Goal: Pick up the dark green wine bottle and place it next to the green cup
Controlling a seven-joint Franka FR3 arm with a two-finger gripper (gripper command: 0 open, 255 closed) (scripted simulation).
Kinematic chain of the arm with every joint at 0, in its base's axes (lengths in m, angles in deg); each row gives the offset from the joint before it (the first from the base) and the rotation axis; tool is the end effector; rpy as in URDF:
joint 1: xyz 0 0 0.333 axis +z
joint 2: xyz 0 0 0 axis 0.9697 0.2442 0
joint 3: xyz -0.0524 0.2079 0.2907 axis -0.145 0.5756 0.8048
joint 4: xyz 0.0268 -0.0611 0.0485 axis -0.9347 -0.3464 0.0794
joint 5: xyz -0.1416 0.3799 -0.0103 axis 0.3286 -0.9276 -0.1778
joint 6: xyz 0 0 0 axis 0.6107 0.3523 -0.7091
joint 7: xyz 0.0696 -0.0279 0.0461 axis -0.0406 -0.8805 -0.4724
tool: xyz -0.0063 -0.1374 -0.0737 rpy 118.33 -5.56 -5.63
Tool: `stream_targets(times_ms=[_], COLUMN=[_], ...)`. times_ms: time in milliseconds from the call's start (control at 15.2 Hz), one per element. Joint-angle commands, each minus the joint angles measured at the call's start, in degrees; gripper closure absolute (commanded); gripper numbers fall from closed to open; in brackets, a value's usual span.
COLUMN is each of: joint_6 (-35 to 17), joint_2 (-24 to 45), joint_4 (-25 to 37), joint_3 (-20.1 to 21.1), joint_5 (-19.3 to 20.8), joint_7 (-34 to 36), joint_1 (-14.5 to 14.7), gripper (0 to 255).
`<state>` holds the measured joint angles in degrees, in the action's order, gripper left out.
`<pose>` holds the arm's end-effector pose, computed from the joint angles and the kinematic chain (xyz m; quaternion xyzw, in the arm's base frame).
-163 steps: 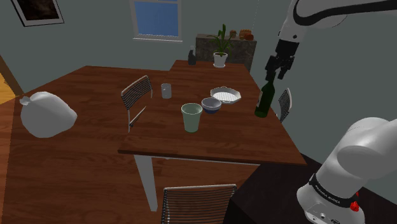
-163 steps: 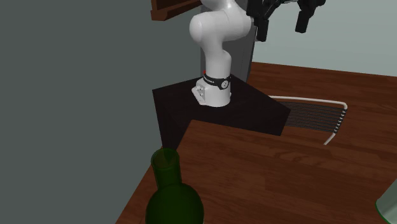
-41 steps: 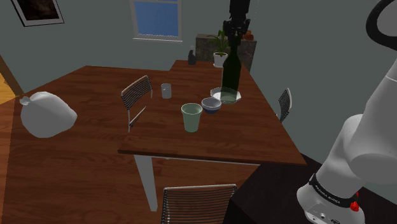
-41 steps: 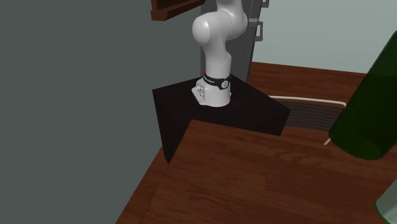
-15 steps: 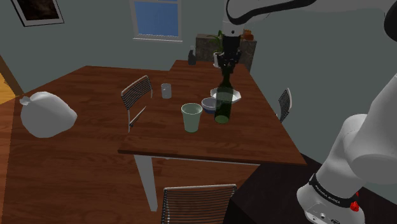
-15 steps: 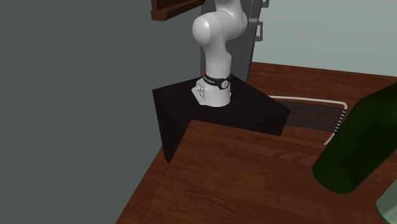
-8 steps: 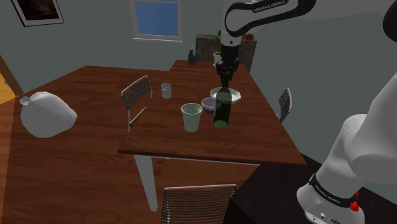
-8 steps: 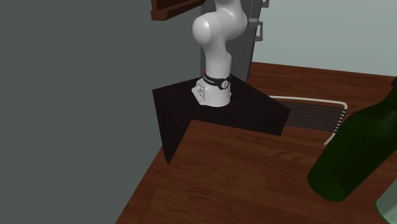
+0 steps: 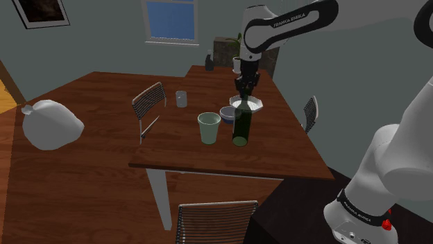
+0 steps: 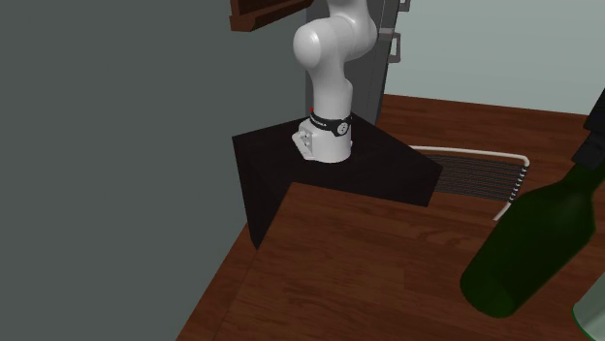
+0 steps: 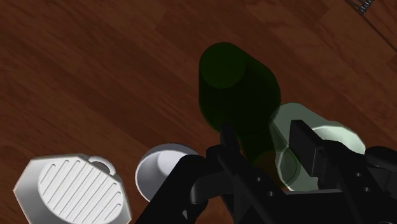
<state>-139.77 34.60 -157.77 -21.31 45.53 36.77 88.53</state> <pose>0.5574 -0.0180 0.4651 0.9982 -0.0528 0.0003 0.0290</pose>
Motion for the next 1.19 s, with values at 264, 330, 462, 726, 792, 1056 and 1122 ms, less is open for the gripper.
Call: stream_targets(times_ms=[264, 330, 462, 726, 792, 1056, 1122], joint_6=[-0.4, -0.4, -0.4, -0.4, -0.4, 6.7, 6.7], joint_2=[0.1, 0.1, 0.1, 0.1, 0.1, -1.0, -1.0], joint_4=[-0.3, -0.3, -0.3, -0.3, -0.3, 5.8, 5.8], joint_3=[0.0, 0.0, 0.0, 0.0, 0.0, 0.3, 0.3], joint_5=[0.0, 0.0, 0.0, 0.0, 0.0, 0.1, 0.1], joint_7=[0.1, 0.1, 0.1, 0.1, 0.1, 0.2, 0.2], joint_1=[0.0, 0.0, 0.0, 0.0, 0.0, 0.3, 0.3], gripper=[255, 255, 0, 0, 0, 0, 0])
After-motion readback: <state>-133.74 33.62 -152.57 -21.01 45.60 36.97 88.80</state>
